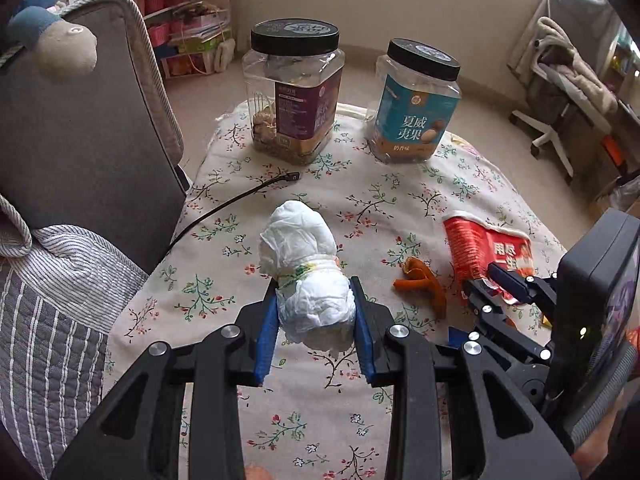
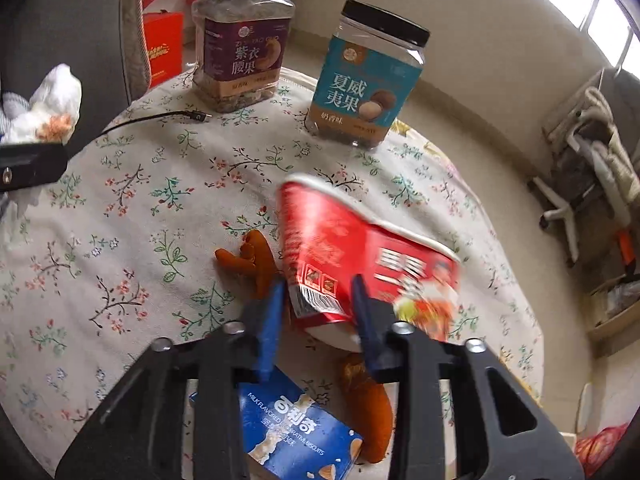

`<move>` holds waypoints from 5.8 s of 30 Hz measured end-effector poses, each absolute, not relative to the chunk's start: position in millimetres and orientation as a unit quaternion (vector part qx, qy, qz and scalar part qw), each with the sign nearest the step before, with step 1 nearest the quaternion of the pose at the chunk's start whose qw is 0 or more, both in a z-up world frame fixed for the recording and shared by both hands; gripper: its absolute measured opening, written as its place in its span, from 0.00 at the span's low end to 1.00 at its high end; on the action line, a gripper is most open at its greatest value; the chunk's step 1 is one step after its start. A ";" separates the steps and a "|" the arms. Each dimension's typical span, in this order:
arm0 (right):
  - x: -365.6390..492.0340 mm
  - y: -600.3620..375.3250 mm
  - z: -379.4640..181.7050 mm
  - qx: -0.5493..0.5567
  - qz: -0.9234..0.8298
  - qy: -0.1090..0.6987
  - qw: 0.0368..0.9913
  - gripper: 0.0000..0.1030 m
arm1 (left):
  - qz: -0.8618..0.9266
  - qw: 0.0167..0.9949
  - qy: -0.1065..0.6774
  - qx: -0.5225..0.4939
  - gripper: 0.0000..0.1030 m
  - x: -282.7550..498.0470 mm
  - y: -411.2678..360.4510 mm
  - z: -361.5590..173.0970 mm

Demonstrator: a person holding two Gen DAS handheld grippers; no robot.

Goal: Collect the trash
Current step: 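Grasp the white tissue wad with the left tool while the right tool grasps the red snack bag, then lift the red snack bag with the right tool while the left tool holds the tissue wad, then drop the tissue wad and red snack bag into the white bin, then grasp the blue biscuit box with the left tool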

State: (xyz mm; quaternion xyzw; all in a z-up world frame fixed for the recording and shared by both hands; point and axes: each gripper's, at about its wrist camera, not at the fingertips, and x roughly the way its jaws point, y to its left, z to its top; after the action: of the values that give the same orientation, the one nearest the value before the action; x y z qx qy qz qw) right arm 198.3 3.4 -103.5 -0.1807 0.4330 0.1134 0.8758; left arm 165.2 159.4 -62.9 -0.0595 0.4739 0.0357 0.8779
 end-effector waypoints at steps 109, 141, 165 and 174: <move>-15.1 -465.3 -35.5 0.114 -0.341 0.395 0.845 0.93 | -0.305 0.834 0.459 0.033 0.60 87.5 -292.6 -46.1; 77.5 -254.1 -28.7 -0.021 -0.160 0.405 0.900 0.93 | -0.084 0.909 0.405 0.046 0.77 111.7 -83.1 -42.5; 108.6 -210.1 -39.2 -0.019 -0.109 0.429 0.897 0.93 | -0.010 0.773 0.599 -0.208 0.77 160.3 44.5 -136.4; 113.0 -216.9 -47.9 0.012 -0.086 0.453 0.887 0.93 | -0.044 0.778 0.586 -0.223 0.34 166.1 33.1 -141.9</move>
State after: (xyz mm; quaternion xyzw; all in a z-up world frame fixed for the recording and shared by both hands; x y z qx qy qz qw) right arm 113.0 -216.9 -47.9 0.0121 0.4533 -0.0855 0.8872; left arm 166.1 33.1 -141.9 -0.2230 0.5859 -0.0440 0.7779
